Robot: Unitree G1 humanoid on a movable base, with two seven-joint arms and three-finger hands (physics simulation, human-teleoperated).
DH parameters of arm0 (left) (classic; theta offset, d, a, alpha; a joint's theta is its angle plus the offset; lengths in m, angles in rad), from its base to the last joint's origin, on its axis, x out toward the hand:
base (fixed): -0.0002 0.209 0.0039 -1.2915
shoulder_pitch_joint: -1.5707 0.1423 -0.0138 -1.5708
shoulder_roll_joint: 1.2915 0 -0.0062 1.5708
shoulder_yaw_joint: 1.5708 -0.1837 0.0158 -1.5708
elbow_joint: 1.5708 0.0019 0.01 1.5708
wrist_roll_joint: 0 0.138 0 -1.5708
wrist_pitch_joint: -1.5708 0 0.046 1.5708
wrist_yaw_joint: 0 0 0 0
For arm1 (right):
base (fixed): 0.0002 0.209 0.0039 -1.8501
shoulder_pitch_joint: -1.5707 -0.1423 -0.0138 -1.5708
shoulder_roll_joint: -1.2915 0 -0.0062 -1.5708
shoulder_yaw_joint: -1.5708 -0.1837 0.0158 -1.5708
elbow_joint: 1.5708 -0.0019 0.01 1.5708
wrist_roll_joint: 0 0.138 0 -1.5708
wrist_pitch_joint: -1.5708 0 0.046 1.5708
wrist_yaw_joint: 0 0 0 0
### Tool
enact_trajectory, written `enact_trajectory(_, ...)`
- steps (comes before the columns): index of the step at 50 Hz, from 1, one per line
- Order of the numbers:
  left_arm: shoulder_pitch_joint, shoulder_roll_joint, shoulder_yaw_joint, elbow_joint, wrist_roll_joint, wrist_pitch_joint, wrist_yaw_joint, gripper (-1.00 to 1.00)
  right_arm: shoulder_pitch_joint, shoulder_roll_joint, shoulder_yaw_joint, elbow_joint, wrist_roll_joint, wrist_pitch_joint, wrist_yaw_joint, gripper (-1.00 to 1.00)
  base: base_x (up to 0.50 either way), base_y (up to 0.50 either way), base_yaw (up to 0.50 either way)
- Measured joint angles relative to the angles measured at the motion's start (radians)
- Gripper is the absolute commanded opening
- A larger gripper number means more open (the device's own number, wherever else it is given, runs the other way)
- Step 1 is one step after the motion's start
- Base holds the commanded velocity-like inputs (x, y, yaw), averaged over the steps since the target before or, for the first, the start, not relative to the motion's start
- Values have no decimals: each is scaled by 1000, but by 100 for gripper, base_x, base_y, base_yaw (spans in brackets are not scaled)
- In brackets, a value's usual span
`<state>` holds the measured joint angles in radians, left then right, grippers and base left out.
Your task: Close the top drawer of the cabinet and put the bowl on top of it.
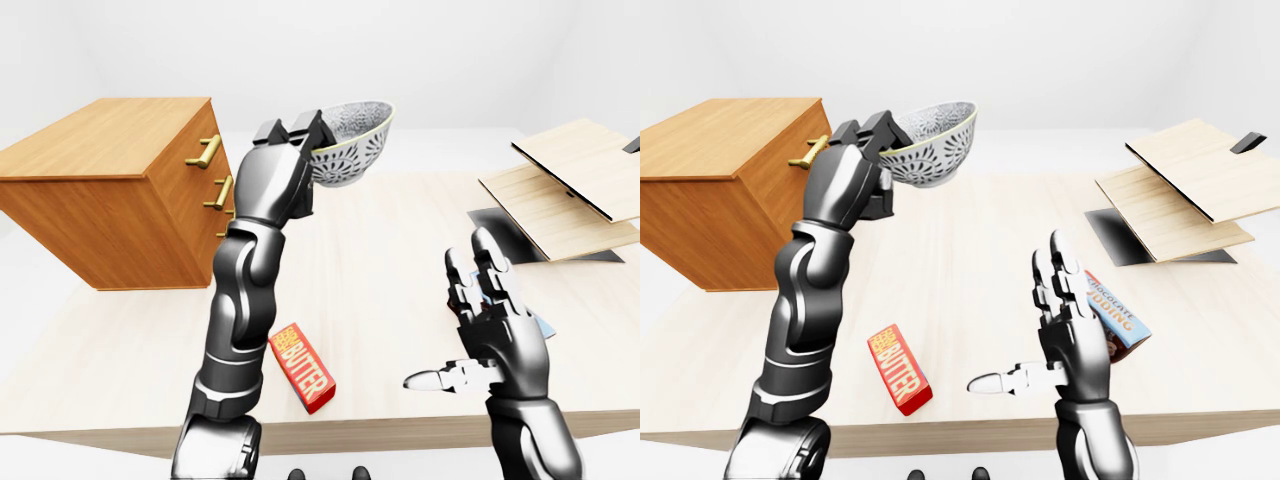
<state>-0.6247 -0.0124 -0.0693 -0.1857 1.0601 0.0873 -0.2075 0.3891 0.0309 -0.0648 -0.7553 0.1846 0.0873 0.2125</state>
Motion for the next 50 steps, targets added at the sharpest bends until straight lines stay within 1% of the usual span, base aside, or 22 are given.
enact_trajectory(11, -73, 73, 48, 26, -74, 0, 12, -100, -10, -5, 7, 18, -4, 0, -6, 100, 0, 0, 0)
enact_trajectory(19, -129, 138, 86, 61, -132, 0, 25, -100, -16, -8, 13, 28, -7, 0, -11, 100, 0, 0, 0)
enact_trajectory(27, -170, 197, 113, 104, -141, 0, 41, -100, -20, -11, 15, 33, -9, 0, -15, 100, 0, 0, 0)
enact_trajectory(34, -194, 242, 135, 120, -183, 0, 45, -100, -20, -11, 18, 35, -12, 0, -17, 100, 0, 0, 0)
enact_trajectory(43, -217, 296, 162, 115, -186, 0, 27, -100, -18, -12, 20, 34, -12, 0, -19, 100, 0, 0, 0)
enact_trajectory(50, -242, 348, 188, 111, -196, 0, 9, -100, -16, -12, 19, 31, -11, 0, -18, 100, 0, 0, 0)
